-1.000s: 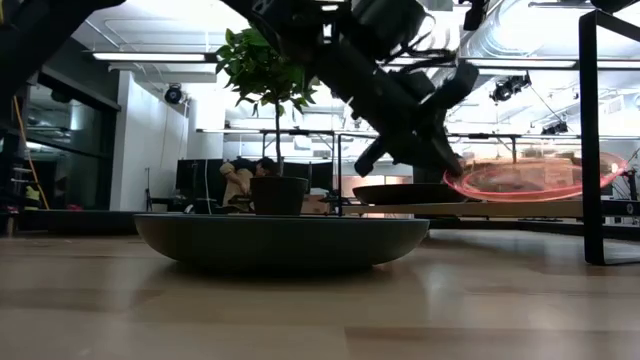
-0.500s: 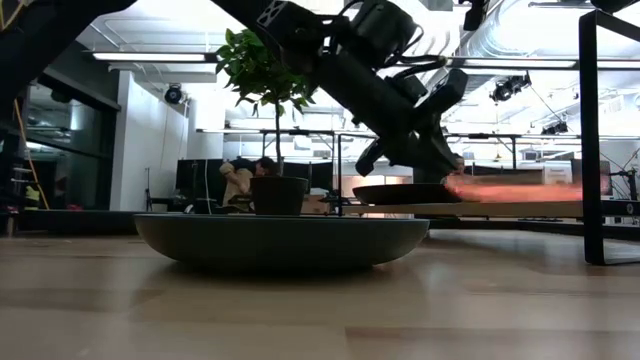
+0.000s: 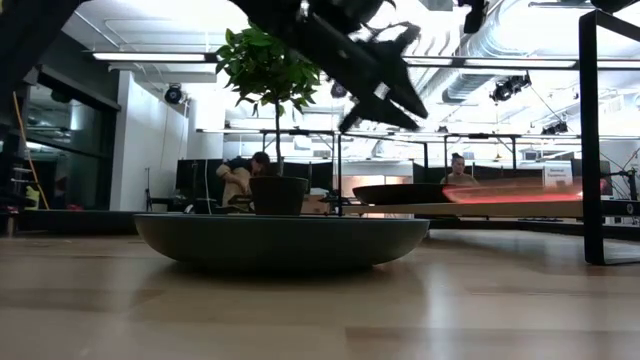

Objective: Place and stack plates onto a shelf
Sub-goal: Stack the left black plate on top of the black plate on the shelf

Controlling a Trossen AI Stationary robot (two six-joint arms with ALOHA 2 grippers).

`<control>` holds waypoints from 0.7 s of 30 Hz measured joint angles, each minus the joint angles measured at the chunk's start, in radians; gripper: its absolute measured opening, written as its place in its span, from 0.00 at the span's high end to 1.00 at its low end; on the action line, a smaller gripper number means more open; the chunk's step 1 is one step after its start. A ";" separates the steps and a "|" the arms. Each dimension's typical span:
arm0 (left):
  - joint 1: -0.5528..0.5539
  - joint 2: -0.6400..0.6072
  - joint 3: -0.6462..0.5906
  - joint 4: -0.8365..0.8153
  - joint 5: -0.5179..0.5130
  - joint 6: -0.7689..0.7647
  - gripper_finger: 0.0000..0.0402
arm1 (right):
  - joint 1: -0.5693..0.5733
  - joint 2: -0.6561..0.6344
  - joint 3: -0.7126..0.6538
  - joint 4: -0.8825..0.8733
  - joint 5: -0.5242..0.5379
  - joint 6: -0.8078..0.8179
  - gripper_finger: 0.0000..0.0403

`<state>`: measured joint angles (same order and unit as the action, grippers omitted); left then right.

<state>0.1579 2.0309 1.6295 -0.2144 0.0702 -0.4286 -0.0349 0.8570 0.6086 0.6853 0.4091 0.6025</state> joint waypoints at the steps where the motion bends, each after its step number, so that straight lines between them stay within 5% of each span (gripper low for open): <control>1: 0.008 -0.025 0.000 -0.037 0.001 0.017 0.74 | 0.000 0.000 0.000 -0.009 0.000 0.000 0.54; 8: 0.019 -0.289 -0.202 -0.083 -0.035 0.038 0.74 | 0.000 0.000 0.000 -0.088 -0.001 0.026 0.54; 21: -0.118 -0.976 -0.965 0.398 -0.174 -0.111 0.74 | 0.000 0.022 0.000 -0.143 0.002 0.029 0.54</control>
<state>0.0402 1.0548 0.6649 0.1834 -0.1036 -0.5399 -0.0349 0.8787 0.6088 0.5426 0.4112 0.6318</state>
